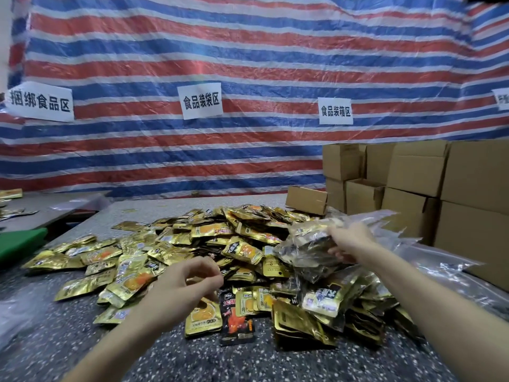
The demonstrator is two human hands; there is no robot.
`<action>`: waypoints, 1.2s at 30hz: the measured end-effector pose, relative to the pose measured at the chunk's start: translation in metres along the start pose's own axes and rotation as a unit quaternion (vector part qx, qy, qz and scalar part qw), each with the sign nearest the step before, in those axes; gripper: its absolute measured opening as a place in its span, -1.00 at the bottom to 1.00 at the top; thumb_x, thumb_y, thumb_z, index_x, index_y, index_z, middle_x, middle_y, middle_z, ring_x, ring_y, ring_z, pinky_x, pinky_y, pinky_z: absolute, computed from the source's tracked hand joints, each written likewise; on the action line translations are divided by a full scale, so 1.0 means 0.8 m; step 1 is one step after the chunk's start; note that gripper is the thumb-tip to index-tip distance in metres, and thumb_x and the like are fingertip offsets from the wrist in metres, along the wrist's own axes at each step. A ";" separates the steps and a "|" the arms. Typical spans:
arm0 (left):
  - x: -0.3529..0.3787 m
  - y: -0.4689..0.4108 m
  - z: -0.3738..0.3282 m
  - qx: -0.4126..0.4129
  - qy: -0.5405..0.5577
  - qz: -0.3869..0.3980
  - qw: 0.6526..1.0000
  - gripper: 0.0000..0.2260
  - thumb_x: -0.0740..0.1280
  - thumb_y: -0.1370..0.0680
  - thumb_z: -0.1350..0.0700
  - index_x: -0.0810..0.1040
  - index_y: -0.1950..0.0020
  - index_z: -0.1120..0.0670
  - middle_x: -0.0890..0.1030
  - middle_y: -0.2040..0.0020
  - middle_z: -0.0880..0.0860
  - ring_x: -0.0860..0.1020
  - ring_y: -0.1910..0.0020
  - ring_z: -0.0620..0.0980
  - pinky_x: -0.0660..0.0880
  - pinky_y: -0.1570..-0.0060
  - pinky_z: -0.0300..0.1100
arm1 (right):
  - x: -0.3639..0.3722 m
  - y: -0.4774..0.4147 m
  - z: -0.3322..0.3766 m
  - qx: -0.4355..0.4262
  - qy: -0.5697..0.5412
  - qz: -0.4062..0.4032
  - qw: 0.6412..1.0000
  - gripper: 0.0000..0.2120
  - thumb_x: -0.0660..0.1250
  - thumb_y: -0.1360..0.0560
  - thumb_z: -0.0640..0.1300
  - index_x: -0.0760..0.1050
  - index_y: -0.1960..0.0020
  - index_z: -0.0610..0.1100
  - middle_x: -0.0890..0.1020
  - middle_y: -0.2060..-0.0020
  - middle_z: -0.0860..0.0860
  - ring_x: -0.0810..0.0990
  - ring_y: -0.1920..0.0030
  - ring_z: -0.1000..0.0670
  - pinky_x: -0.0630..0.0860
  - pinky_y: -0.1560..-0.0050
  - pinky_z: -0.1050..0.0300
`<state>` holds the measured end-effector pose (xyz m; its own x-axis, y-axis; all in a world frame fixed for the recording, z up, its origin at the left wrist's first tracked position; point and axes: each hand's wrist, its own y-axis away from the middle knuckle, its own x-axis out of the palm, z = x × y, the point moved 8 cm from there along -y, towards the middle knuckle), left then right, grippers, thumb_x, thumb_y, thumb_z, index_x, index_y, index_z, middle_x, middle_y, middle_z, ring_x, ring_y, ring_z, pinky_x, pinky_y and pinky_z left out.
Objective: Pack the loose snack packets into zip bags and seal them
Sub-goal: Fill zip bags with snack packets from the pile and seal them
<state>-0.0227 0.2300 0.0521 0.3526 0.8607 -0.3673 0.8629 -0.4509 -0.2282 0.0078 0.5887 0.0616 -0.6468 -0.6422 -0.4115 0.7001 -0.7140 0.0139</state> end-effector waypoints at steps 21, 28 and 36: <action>-0.055 0.039 0.041 0.069 -0.011 -0.147 0.987 -0.85 0.40 -0.52 0.03 0.64 0.19 0.07 0.65 0.23 0.09 0.55 0.30 -0.19 0.49 0.28 -0.36 | 0.197 0.168 0.030 -0.405 -0.043 0.155 0.900 -0.82 0.36 -0.59 -0.03 0.56 0.19 0.01 0.60 0.34 -0.02 0.55 0.34 0.00 0.53 0.29 -0.06; -0.163 0.077 0.101 0.049 -0.263 -0.242 0.933 -0.87 0.45 -0.51 0.19 0.61 0.09 -0.04 0.63 0.18 -0.13 0.57 0.18 -0.19 0.45 0.25 -0.35 | 0.165 0.167 0.024 -0.465 -0.134 0.111 0.868 -0.91 0.32 -0.58 0.01 0.56 0.10 0.12 0.62 0.25 0.05 0.58 0.33 0.02 0.52 0.40 0.18; -0.298 0.121 0.194 -0.297 -0.529 -0.310 0.733 -0.83 0.32 -0.54 0.03 0.60 -0.04 0.07 0.61 -0.18 0.13 0.50 -0.13 0.21 0.40 -0.07 -0.01 | 0.167 0.179 0.025 -0.456 -0.142 0.127 0.869 -0.92 0.33 -0.50 0.05 0.58 0.11 0.08 0.62 0.25 0.02 0.55 0.37 0.05 0.45 0.44 0.28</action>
<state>-0.0796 -0.0552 -0.0226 -0.3797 0.0515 -0.9237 0.8551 0.4006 -0.3292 0.0159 0.3954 0.0266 -0.3946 -0.8818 -0.2582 0.6959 -0.1033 -0.7107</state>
